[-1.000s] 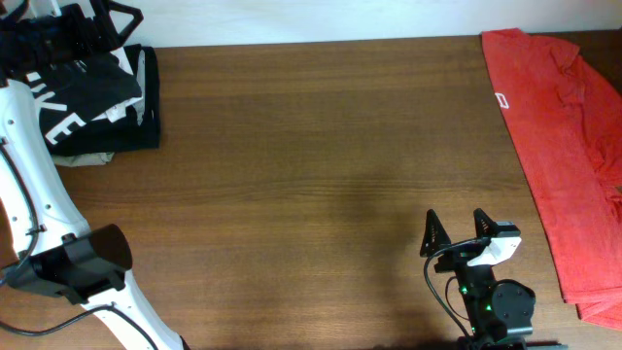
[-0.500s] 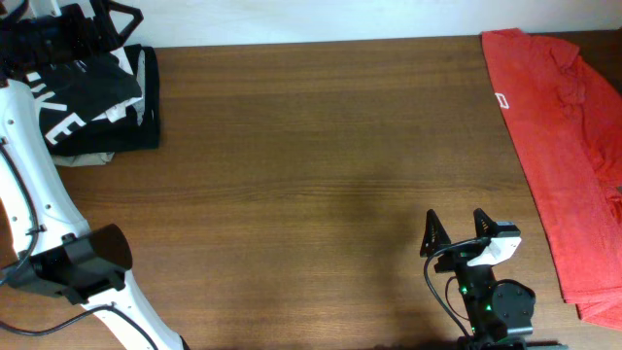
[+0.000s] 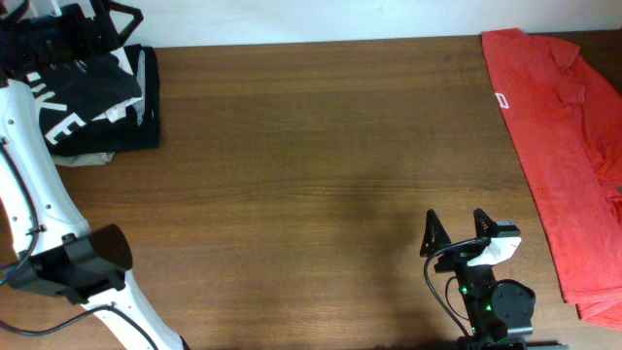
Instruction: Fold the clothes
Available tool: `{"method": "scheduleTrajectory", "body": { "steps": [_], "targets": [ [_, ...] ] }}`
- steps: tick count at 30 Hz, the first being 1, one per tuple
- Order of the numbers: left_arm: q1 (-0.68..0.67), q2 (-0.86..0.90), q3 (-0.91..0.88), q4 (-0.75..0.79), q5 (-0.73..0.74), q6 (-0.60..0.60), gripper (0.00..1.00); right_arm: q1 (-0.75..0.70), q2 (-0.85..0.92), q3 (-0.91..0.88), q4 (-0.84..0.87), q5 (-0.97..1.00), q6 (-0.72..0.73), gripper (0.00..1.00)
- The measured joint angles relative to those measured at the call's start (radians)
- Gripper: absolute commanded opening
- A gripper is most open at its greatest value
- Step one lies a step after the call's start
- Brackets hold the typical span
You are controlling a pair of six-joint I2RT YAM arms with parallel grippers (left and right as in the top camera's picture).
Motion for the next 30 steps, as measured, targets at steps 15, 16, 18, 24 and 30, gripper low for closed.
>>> {"method": "scheduleTrajectory", "body": {
  "steps": [15,16,18,24,30],
  "targets": [
    [-0.4,-0.521,-0.746,0.012,-0.287,0.0,0.99,0.0,0.0,0.0,0.0,0.0,-0.001,0.98],
    [-0.435,-0.576,-0.842,0.014,-0.293,0.0,0.99,0.0,0.0,0.0,0.0,0.001,0.0,0.99],
    [-0.493,-0.681,-1.039,0.054,-0.328,0.0,0.99,0.0,0.0,0.0,-0.001,0.0,0.0,0.99],
    [-0.486,-1.029,-1.57,0.55,-0.475,0.002,0.99,0.0,-0.001,0.0,0.0,0.004,0.0,0.99],
    [-0.425,-1.521,-2.118,1.053,-0.513,0.0,0.99,0.0,-0.001,0.0,0.0,0.004,0.0,0.99]
  ]
}}
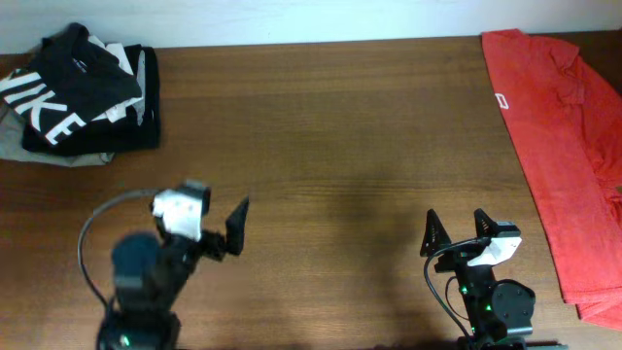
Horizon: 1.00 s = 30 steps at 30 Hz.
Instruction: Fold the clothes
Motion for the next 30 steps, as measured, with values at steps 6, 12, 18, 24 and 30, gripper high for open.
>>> {"method": "scheduleTrajectory", "body": {
  "steps": [6,12,18,24,30],
  "targets": [
    [0.087,-0.302,-0.282,0.155,0.003,0.0,0.99,0.0,0.0,0.0,0.0,0.0,-0.001,0.99],
    [0.097,-0.448,-0.416,0.38,-0.034,0.0,0.99,0.0,0.0,0.0,0.0,0.0,-0.001,0.99],
    [0.132,-0.575,-0.482,0.415,-0.052,0.0,0.99,0.0,0.0,0.0,0.0,0.0,-0.001,0.99],
    [0.168,-0.6,-0.48,0.176,-0.114,0.002,0.99,0.0,0.0,0.0,0.0,0.0,0.0,0.99],
    [0.169,-0.598,-0.486,0.112,-0.21,0.001,0.99,0.0,0.0,0.0,0.0,0.0,-0.001,0.99]
  ]
}}
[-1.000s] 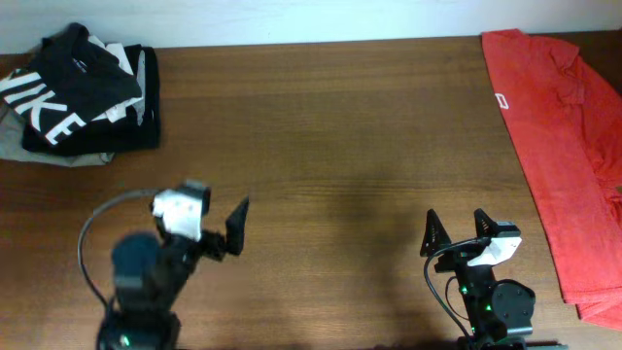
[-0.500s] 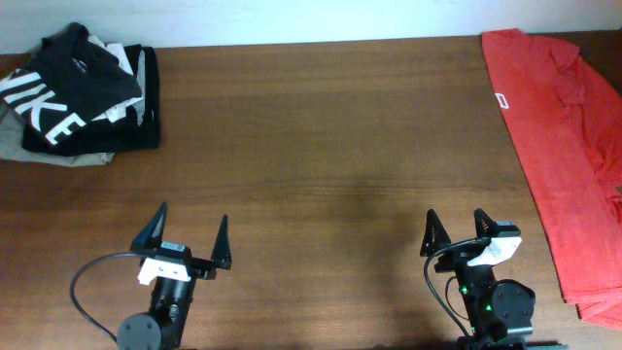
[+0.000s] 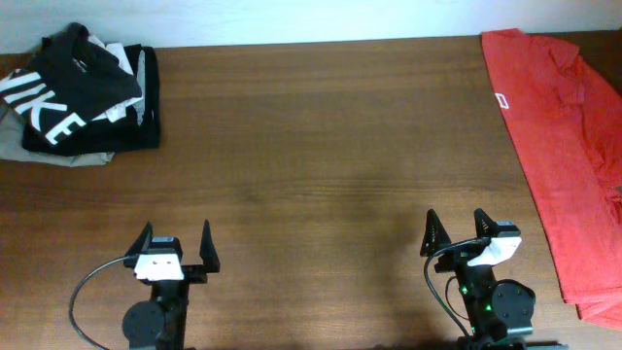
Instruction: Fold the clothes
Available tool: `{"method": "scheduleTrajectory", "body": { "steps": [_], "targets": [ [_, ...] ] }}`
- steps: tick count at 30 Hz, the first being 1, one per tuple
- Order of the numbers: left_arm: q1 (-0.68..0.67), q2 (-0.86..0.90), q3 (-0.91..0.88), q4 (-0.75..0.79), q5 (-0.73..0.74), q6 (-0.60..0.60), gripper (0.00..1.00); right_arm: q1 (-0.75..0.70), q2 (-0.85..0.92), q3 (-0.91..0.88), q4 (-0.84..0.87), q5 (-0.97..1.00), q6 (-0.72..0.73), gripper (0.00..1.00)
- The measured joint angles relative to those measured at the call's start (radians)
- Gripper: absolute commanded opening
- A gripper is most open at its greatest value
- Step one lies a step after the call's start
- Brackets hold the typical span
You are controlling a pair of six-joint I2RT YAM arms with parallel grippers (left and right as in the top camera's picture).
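A pile of folded clothes (image 3: 83, 102) lies at the table's far left corner, topped by a black shirt with white lettering. A red T-shirt (image 3: 564, 136) lies spread out along the right edge, partly out of frame. My left gripper (image 3: 176, 240) stands open near the front edge at the left, with nothing between its fingers. My right gripper (image 3: 457, 230) stands open near the front edge at the right, also holding nothing. Both are far from any garment.
The wooden table (image 3: 321, 146) runs bare between the folded pile and the red shirt. A cable (image 3: 92, 292) loops beside the left arm's base.
The left arm has drawn back from the left middle of the table to the front edge; its gripper now points straight forward. The right arm, pile and red shirt have not moved.
At first the left arm reached to the far left corner, over the black shirt on the folded pile. A second later it was off the pile, its gripper over the left middle of the table. Now it rests open at the front edge. The right arm stayed still throughout.
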Motion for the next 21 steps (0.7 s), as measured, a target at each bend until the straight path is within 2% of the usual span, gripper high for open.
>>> {"method": "scheduleTrajectory", "body": {
  "steps": [21],
  "targets": [
    [0.0,0.0,0.0,-0.003,-0.026,0.0,0.99,0.0,0.0,0.0,0.0,0.0,0.0,0.99]
  ]
}}
